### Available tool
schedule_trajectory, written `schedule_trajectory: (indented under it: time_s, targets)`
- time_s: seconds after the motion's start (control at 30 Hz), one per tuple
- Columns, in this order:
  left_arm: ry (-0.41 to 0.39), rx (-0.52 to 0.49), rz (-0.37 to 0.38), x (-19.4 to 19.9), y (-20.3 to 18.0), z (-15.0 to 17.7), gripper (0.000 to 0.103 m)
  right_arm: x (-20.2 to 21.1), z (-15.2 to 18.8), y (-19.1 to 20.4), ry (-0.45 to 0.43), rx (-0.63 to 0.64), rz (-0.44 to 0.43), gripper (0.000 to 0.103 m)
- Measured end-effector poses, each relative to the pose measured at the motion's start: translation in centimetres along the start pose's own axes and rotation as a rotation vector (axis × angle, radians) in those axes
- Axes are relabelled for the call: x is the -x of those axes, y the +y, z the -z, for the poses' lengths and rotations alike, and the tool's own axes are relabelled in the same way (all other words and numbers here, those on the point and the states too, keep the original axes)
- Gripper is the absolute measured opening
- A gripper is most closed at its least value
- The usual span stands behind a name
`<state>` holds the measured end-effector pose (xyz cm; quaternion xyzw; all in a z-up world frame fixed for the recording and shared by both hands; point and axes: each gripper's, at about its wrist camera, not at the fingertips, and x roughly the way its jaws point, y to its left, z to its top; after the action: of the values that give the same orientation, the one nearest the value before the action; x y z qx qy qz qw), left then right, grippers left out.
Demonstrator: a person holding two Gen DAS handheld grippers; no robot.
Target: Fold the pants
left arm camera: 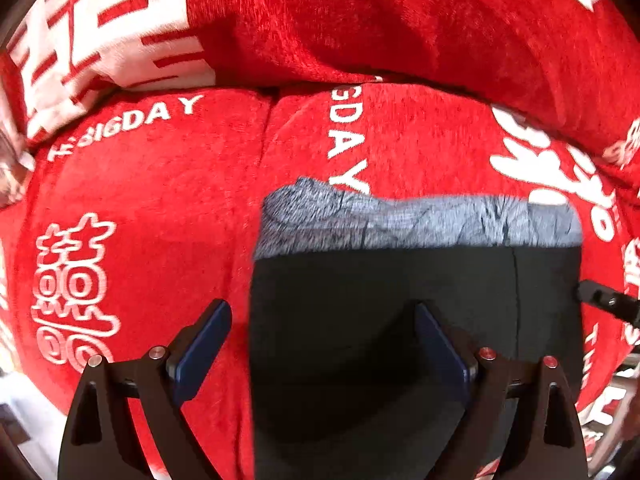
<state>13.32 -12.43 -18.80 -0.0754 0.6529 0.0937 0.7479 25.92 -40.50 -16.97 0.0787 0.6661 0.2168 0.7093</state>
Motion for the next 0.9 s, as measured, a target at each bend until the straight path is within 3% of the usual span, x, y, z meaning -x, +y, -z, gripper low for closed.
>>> schedule_trajectory:
  time_s: [0.17, 0.3, 0.4, 0.47, 0.67, 0.87, 0.9]
  targets:
    - [0.005, -0.027, -0.029, 1.8, -0.3, 1.7, 0.093, 1.6, 2.6, 0.0, 0.008, -0.037, 0.039, 0.026]
    - [0.011, -0.052, -0.045, 3.2, -0.7, 3.1, 0.093, 2.8, 5.1, 1.0, -0.002, -0.047, 0.069, 0.058]
    - [0.019, -0.065, -0.043, 3.9, -0.8, 4.0, 0.094, 3.2, 6.5, 1.9, -0.006, -0.051, 0.084, 0.059]
    - [0.02, -0.075, -0.045, 4.3, -0.9, 4.5, 0.103, 3.3, 7.2, 2.6, -0.004, -0.059, 0.09, 0.061]
    - [0.02, -0.082, -0.035, 5.7, -0.9, 5.4, 0.103, 4.1, 8.6, 4.7, -0.019, -0.047, 0.116, 0.079]
    - [0.016, -0.1, -0.042, 7.5, -1.1, 6.0, 0.103, 5.1, 9.3, 6.5, -0.029, -0.019, 0.181, 0.087]
    - [0.014, -0.101, -0.043, 7.7, -1.1, 6.1, 0.103, 5.3, 9.5, 6.9, -0.034, -0.007, 0.201, 0.092]
